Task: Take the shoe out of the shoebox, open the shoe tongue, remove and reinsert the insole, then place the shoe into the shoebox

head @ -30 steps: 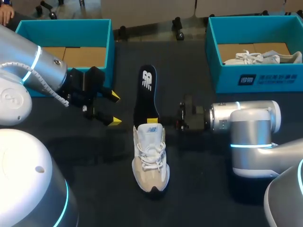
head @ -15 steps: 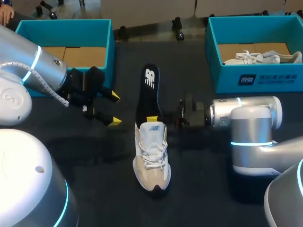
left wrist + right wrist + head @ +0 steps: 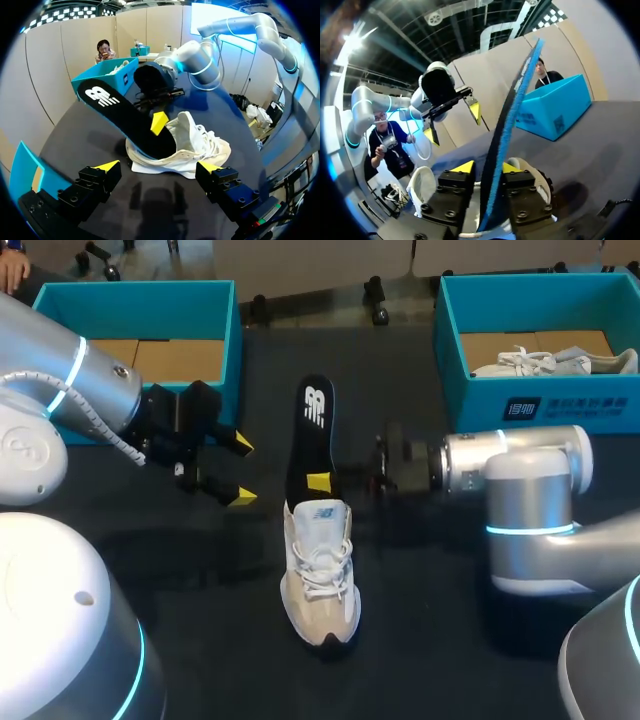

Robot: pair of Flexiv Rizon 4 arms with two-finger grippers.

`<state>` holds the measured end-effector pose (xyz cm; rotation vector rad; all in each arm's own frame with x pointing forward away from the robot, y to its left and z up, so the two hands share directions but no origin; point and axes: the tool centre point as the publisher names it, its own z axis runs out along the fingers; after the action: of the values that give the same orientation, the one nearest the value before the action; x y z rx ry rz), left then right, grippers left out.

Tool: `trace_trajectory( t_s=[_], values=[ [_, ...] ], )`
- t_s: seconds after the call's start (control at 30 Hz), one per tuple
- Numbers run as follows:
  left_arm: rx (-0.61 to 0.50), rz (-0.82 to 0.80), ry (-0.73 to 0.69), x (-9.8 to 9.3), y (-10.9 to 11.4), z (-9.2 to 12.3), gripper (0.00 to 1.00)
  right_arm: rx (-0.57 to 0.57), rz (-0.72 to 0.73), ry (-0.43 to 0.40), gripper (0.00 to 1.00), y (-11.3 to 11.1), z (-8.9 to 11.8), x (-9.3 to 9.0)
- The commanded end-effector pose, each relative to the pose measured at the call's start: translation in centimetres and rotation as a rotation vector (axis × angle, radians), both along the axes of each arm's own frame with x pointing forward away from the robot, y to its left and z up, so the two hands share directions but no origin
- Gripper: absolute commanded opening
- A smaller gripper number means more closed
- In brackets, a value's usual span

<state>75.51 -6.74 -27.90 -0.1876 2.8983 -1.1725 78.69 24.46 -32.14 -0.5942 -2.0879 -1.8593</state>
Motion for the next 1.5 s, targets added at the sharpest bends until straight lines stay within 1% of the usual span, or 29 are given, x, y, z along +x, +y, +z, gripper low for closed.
trace_trajectory(
  t_s=[0.03, 0.2, 0.57, 0.7, 0.8, 0.83, 0.87, 0.9, 0.97, 1.2, 1.27, 1.3, 1.33, 1.37, 1.4, 1.5],
  values=[
    [0.003, 0.0, 0.001, 0.1, -0.1, 0.0, 1.0, -0.017, 0.034, 0.016, 0.0, 0.2, -0.2, 0.4],
    [0.003, 0.0, 0.001, 0.1, -0.1, 0.0, 1.0, -0.033, 0.06, 0.047, 0.0, 0.1, -0.5, -0.5],
    [0.003, 0.0, 0.001, 0.1, -0.1, 0.0, 1.0, -0.03, 0.051, 0.105, 0.0, 0.4, -2.7, -2.5],
    [0.003, 0.0, 0.001, 0.1, -0.1, 0.0, 1.0, -0.03, 0.054, 0.121, 0.0, 0.7, -3.1, -2.9],
    [0.003, 0.0, 0.001, 0.1, -0.1, 0.0, 1.0, -0.035, 0.052, 0.116, 0.0, 0.6, -2.9, -3.0],
    [0.003, 0.0, 0.001, 0.1, -0.1, 0.0, 1.0, -0.036, 0.052, 0.114, 0.11, 0.6, -2.8, -2.9],
    [0.003, 0.0, 0.001, 0.1, -0.1, 0.0, 1.0, -0.044, 0.049, 0.103, 0.27, 0.6, -2.6, -2.8],
    [0.003, 0.0, 0.001, 0.1, -0.1, 0.0, 1.0, -0.048, 0.05, 0.098, 0.28, 0.5, -2.4, -2.7],
    [0.003, 0.0, 0.001, 0.1, -0.1, 0.0, 1.0, -0.059, 0.049, 0.08, 0.27, 0.5, -1.9, -2.4],
    [0.003, 0.0, 0.001, 0.1, -0.1, 0.0, 1.0, -0.075, 0.066, 0.066, 0.24, 0.3, -0.9, -1.2],
    [0.003, 0.0, 0.001, 0.1, -0.1, 0.0, 1.0, -0.078, 0.076, 0.067, 0.21, 0.3, -0.7, -0.9],
    [0.003, 0.0, 0.001, 0.1, -0.1, 0.0, 1.0, -0.077, 0.082, 0.071, 0.15, 0.4, -0.7, -0.8],
    [0.003, 0.0, 0.001, 0.1, -0.1, 0.0, 1.0, -0.075, 0.085, 0.072, 0.13, 0.4, -0.7, -0.8],
    [0.003, 0.0, 0.001, 0.1, -0.1, 0.0, 1.0, -0.07, 0.093, 0.082, 0.04, 0.4, -0.7, -0.7],
    [0.003, 0.0, 0.001, 0.1, -0.1, 0.0, 1.0, -0.07, 0.1, 0.092, 0.0, 0.4, -0.8, -0.7],
    [0.003, 0.0, 0.001, 0.1, -0.1, 0.0, 1.0, -0.068, 0.113, 0.108, 0.0, 0.4, -1.1, -0.8]
  ],
)
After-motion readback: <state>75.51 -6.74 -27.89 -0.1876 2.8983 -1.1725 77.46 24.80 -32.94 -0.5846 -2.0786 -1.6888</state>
